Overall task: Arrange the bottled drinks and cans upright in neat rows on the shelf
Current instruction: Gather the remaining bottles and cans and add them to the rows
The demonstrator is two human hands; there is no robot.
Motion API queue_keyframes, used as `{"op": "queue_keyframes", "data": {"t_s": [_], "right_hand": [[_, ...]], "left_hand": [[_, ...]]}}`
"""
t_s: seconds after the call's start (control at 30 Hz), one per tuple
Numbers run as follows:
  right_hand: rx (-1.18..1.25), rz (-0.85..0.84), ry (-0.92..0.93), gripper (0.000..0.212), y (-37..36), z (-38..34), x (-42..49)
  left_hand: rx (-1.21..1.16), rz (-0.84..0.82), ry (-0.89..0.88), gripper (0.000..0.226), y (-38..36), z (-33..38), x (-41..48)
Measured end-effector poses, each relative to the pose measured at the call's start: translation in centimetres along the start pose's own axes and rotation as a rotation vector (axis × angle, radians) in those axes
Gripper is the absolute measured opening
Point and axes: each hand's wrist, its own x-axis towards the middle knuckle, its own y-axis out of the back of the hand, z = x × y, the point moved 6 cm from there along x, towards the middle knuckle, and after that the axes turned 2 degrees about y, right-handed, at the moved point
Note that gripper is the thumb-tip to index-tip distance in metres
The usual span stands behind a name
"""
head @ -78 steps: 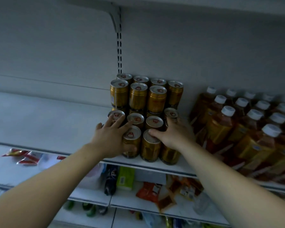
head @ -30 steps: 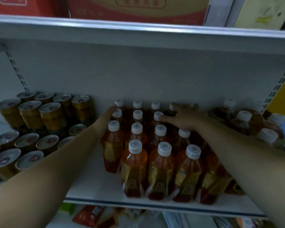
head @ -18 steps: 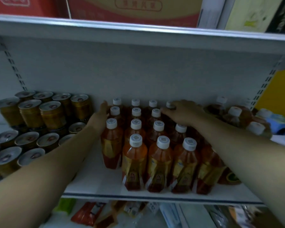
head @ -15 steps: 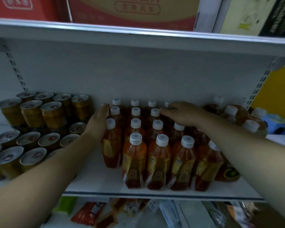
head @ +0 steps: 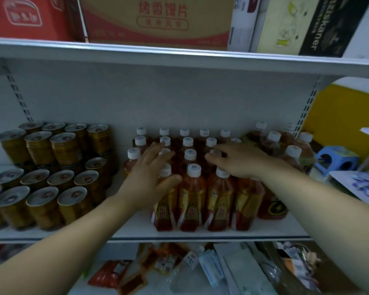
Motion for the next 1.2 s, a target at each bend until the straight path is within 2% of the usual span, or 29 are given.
{"op": "queue_keyframes", "data": {"t_s": [0.1,0.27,0.4,0.57,0.83,1.03,1.2], "right_hand": [[-0.033,-0.055,-0.011,0.100,-0.7,1.8,-1.9],[-0.014,0.119,0.070,0.096,-2.0,1.2,-3.1],[0.002,0.129,0.069,0.093,-1.9,1.2,-2.9],[-0.002,0.114,0.073,0.092,-1.9,1.4,-2.6],[0.045,0.135,0.024,0.074,-2.0,1.2,-3.1],[0.055,0.107,0.056,0.065,-1.1,1.7,-3.2],[0.076,0.333,-0.007,0.059,3.9,6.7,-4.0]], "left_hand": [[0.072,-0.160,0.033,0.082,-2.2,1.0,-0.6],[0.154,-0.129,0.089,0.080,-2.4,1.1,-0.7],[0.301,-0.098,0.044,0.101,-1.5,2.9,1.0],[0.346,-0.312,0.104,0.095,-3.2,3.1,2.3],[0.345,-0.299,0.086,0.091,-3.4,3.2,2.0],[0.391,-0.363,0.067,0.093,-3.2,3.0,2.5],[0.391,-0.393,0.069,0.093,-3.0,5.2,3.2]]}}
